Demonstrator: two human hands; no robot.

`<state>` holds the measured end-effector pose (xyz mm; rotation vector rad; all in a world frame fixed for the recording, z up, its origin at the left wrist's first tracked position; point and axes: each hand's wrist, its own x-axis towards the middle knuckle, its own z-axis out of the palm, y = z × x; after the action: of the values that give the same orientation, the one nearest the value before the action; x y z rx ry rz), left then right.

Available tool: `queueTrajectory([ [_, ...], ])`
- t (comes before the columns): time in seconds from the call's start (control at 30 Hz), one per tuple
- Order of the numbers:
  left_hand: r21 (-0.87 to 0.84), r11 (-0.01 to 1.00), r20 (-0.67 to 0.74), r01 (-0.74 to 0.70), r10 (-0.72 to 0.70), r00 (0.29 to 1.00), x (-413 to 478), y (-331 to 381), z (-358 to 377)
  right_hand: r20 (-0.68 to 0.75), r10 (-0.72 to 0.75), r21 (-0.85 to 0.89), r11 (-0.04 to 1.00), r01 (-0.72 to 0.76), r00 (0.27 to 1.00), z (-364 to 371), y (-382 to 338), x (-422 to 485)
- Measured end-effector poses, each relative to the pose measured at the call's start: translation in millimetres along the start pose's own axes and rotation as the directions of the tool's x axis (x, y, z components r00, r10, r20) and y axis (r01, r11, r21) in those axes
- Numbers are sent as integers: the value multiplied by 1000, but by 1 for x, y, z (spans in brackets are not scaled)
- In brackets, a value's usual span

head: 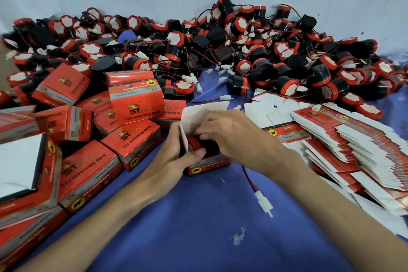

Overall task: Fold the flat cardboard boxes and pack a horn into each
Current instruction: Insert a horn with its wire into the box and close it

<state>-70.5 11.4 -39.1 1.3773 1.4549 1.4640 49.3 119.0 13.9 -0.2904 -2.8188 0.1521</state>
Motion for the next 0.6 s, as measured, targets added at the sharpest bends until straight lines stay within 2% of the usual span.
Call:
queueTrajectory([
  [0.13, 5, 1000, -16, 4, -4, 1000, 0, -1, 2, 104, 118, -55, 992, -112, 988, -9, 7, -4],
  [0.3, 17, 1000, -20, -2, 2, 1000, 1, -2, 2, -22, 277, -260, 926, -273, 961, -12, -3, -13],
  [0.5, 32, 999, -2, 13, -13, 1000, -1, -4, 3, 128, 270, -319, 922, -218, 954, -6, 3, -10],
  [0.6, 96, 995, -11, 13, -12, 1000, 0, -5, 4, 68, 258, -403, 891, -210, 964, 3, -7, -10],
])
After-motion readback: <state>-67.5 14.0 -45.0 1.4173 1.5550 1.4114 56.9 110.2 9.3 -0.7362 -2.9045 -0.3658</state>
